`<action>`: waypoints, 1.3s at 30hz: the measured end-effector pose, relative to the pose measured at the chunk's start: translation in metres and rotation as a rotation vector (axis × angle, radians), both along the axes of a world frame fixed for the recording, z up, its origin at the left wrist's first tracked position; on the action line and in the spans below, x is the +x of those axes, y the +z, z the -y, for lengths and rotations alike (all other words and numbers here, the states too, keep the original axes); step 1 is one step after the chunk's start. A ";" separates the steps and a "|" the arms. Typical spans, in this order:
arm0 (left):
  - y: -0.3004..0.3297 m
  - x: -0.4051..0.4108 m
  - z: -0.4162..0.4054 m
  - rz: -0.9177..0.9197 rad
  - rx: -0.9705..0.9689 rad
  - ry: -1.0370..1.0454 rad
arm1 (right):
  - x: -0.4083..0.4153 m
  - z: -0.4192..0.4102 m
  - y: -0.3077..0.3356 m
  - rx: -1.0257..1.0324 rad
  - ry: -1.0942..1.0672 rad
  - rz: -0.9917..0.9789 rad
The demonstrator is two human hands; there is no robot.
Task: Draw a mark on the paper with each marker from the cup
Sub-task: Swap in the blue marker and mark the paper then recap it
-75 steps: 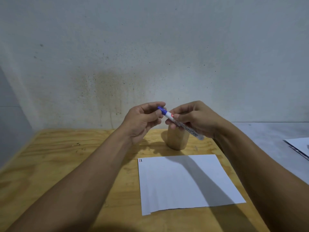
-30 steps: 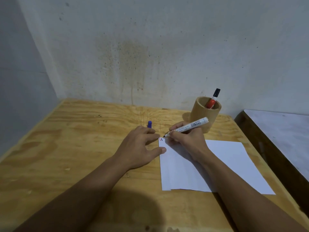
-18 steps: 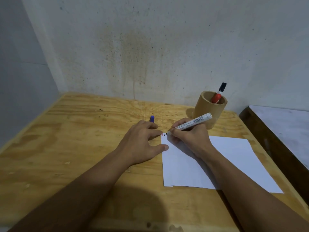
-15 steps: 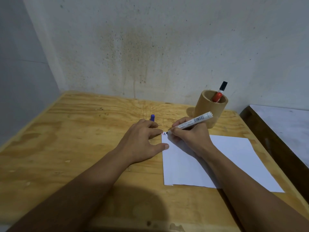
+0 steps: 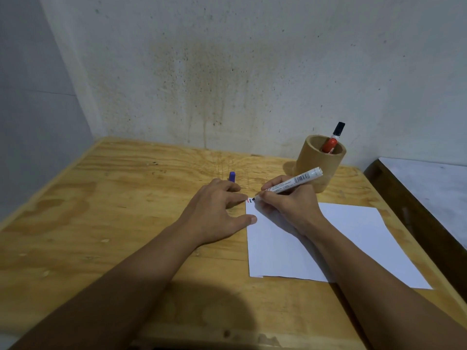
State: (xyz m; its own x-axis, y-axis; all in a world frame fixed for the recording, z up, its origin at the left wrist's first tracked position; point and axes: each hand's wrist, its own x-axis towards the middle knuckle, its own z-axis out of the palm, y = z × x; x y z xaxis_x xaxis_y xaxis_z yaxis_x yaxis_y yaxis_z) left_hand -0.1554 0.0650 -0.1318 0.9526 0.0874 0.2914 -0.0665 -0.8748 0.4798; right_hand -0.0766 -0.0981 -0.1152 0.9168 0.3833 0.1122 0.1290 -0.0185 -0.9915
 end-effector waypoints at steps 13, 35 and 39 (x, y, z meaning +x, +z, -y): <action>-0.001 0.000 0.000 0.005 0.019 0.000 | 0.007 0.001 -0.006 -0.125 -0.018 0.117; 0.013 0.028 -0.009 0.119 -0.295 0.175 | 0.013 0.005 -0.005 0.073 -0.070 0.033; 0.016 0.047 -0.012 0.013 -0.223 0.193 | 0.012 0.005 0.007 0.243 0.010 -0.110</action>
State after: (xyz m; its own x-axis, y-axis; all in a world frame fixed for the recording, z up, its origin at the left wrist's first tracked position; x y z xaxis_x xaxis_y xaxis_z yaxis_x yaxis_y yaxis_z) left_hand -0.1087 0.0774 -0.1158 0.9084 0.3295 0.2572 0.0830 -0.7452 0.6616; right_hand -0.0647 -0.1033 -0.1077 0.9248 0.3667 0.1017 0.0188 0.2229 -0.9747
